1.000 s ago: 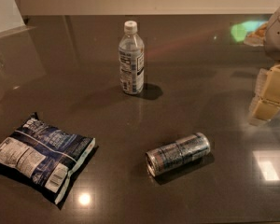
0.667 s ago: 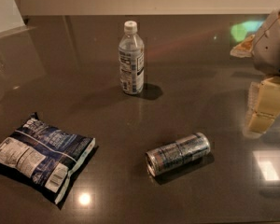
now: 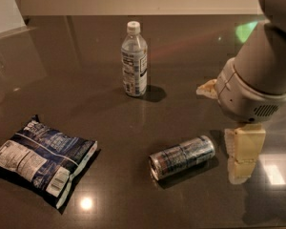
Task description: Place redbull can upright
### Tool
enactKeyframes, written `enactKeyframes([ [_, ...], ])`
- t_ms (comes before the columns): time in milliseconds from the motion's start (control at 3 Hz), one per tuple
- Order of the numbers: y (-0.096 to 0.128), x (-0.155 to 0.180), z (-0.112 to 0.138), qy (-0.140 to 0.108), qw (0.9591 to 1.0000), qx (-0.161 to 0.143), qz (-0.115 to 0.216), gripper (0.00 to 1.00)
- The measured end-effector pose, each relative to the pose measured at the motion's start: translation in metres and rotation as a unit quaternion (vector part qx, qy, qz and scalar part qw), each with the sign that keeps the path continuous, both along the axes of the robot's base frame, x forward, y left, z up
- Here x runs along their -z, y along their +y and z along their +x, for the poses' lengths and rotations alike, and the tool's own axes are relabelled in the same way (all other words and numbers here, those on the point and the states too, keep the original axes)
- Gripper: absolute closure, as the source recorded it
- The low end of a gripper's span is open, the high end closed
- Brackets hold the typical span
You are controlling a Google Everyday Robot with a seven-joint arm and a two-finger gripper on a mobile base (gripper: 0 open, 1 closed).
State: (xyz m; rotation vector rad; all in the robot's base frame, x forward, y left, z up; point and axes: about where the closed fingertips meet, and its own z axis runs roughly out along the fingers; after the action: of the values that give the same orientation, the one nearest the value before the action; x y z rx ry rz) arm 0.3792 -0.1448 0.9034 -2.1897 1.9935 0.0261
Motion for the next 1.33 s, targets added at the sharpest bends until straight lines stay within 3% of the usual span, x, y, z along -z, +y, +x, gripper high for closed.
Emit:
enactKeyframes([
  [667, 0.044, 0.032, -0.025, 0.012, 0.9967, -0.076, -0.025, 0.0],
  [1333, 0.076, 0.041, -0.029, 0.011, 0.9944, -0.104, -0.013, 0.0],
])
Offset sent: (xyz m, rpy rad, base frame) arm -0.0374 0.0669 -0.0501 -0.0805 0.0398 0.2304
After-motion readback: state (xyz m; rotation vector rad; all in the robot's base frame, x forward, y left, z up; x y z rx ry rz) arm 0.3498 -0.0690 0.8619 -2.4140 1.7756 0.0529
